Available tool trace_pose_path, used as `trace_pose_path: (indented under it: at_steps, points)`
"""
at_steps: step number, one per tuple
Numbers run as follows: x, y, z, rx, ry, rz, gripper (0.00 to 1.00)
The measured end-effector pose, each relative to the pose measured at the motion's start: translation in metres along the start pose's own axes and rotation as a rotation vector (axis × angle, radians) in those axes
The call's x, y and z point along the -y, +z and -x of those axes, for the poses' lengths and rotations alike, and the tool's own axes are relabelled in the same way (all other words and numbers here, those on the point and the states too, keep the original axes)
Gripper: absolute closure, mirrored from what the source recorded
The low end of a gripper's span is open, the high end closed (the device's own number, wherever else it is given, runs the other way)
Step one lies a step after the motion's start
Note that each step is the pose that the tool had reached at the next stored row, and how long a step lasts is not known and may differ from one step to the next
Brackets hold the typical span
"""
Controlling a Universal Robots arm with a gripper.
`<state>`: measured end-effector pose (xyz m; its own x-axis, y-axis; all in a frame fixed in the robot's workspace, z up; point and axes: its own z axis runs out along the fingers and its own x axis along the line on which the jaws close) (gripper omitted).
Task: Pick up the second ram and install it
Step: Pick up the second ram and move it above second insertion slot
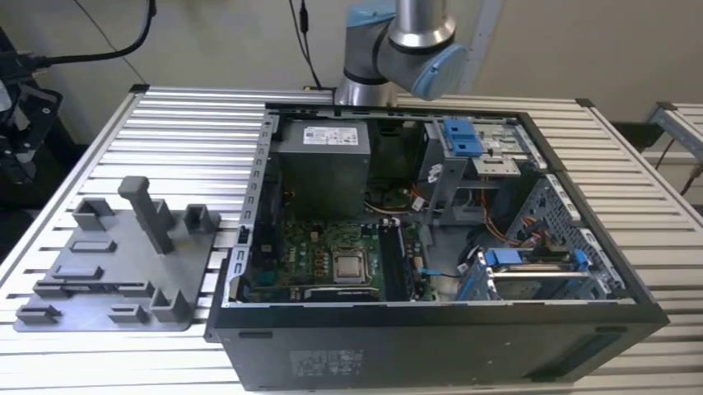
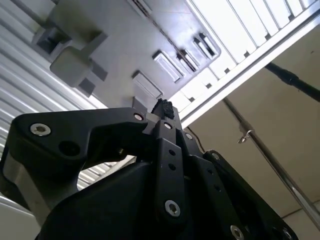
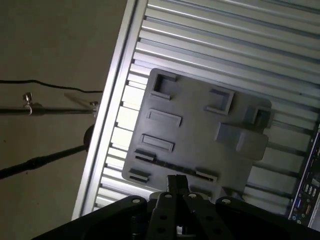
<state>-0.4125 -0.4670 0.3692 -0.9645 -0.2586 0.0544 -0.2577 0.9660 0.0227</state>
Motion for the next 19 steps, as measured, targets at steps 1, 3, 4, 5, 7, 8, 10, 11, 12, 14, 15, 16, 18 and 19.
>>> trace_pose_path:
  at_steps: [1,3,4,5,7,8,10,11,12,14,15,16,18,19]
  points:
    - [0.0000,0.0001,0.0000,0.0000,-0.011,-0.0006,0.89]
    - [0.0000,0.0003,0.0000,0.0012,-0.038,-0.0027,0.89]
    - [0.0000,0.0005,0.0001,0.0016,-0.053,-0.0038,0.89]
    - [0.0000,0.0007,0.0001,0.0019,-0.068,-0.0048,0.89]
    - [0.0000,0.0013,0.0001,0.0023,-0.098,-0.0068,0.89]
    - [0.0000,0.0015,0.0001,0.0022,-0.117,-0.0079,0.89]
    - [0.0000,0.0019,0.0001,0.0017,-0.154,-0.0100,0.89]
    - [0.0000,0.0020,0.0001,0.0014,-0.171,-0.0110,0.89]
    - [0.0001,0.0022,0.0002,0.0010,-0.189,-0.0120,0.89]
    - [0.0001,0.0025,0.0001,0.0002,-0.225,-0.0138,0.89]
    - [0.0001,0.0027,0.0001,-0.0001,-0.243,-0.0148,0.89]
    - [0.0001,0.0029,0.0001,-0.0003,-0.261,-0.0157,0.89]
    - [0.0001,0.0031,0.0002,-0.0009,-0.298,-0.0177,0.89]
    - [0.0001,0.0033,0.0002,-0.0011,-0.317,-0.0187,0.89]
